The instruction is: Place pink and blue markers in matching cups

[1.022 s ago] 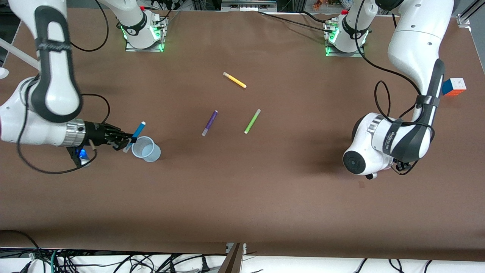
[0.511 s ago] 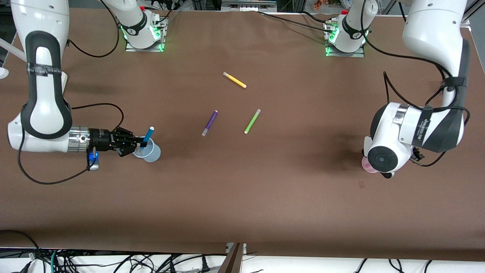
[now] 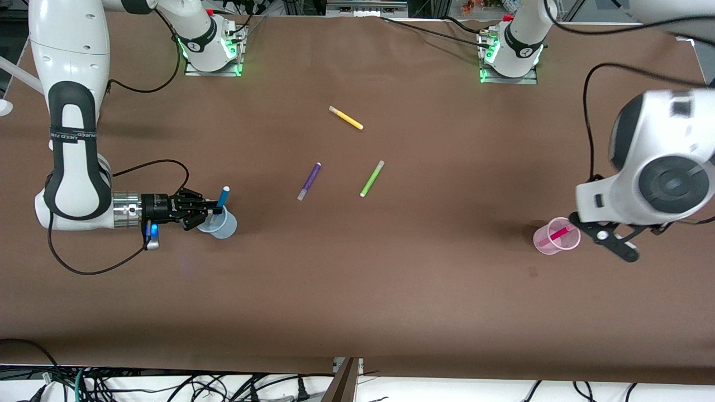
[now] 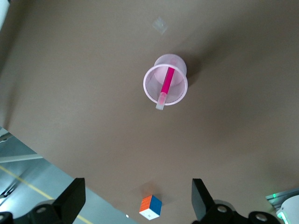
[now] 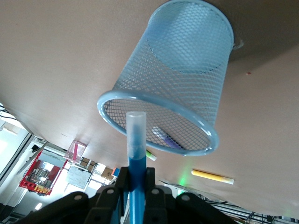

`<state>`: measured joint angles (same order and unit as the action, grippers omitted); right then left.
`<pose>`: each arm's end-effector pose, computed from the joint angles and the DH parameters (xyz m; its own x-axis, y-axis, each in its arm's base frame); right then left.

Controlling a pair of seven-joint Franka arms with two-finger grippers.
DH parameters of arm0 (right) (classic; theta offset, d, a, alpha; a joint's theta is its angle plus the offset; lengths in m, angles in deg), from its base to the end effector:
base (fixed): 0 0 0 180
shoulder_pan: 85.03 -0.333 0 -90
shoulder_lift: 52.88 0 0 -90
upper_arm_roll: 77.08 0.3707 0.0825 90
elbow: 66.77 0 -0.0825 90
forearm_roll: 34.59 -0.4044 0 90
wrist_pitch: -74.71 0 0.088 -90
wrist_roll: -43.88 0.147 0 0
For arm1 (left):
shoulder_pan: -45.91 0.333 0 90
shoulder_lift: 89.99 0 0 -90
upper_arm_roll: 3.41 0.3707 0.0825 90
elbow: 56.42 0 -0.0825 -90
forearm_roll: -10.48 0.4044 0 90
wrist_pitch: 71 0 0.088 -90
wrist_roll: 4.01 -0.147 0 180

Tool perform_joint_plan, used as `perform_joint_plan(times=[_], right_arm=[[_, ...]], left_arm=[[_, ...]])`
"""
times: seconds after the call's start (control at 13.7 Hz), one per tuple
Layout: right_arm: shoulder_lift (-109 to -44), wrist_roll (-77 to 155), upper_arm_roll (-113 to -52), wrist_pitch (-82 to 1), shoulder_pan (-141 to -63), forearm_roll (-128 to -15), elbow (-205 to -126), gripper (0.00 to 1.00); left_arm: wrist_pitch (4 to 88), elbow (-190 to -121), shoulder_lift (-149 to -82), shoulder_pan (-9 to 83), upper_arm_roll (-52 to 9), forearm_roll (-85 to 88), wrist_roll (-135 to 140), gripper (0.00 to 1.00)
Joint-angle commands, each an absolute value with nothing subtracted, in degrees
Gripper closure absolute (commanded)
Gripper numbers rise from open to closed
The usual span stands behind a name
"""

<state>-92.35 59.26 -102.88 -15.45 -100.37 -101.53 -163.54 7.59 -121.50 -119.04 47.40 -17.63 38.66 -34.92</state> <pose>0.6699 0.0504 0.2272 0.5028 -0.3806 -0.7761 -0.8424 -0.4170 -0.3413 0.7117 -0.0369 0.5228 0.7208 -0.5706 -0.3935 -0.6706 -0.7178 -0.1874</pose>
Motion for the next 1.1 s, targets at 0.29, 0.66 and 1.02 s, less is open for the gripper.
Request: perform_joint_plan(times=[0.29,0.66,1.02], right_arm=[[-92.52,57.50,-102.56,-13.97,-98.74,-103.59,-162.74,0.02],[-86.74,59.60,-104.06,-11.60,-99.26,-92.12,-158.11,0.02],[-76.20,59.44,-103.45,-11.60,-103.65,-62.16,-150.97,0.02]], left_arm=[[8.52,-122.76,-112.07,51.89,-17.21,23.05,-33.46,0.00],[25.92,-142.16,-97.84,49.44,-12.13,21.39,-17.52,0.00],[28.40,-156.24,-86.93,46.54,-8.43,16.46,-6.03,0.00]])
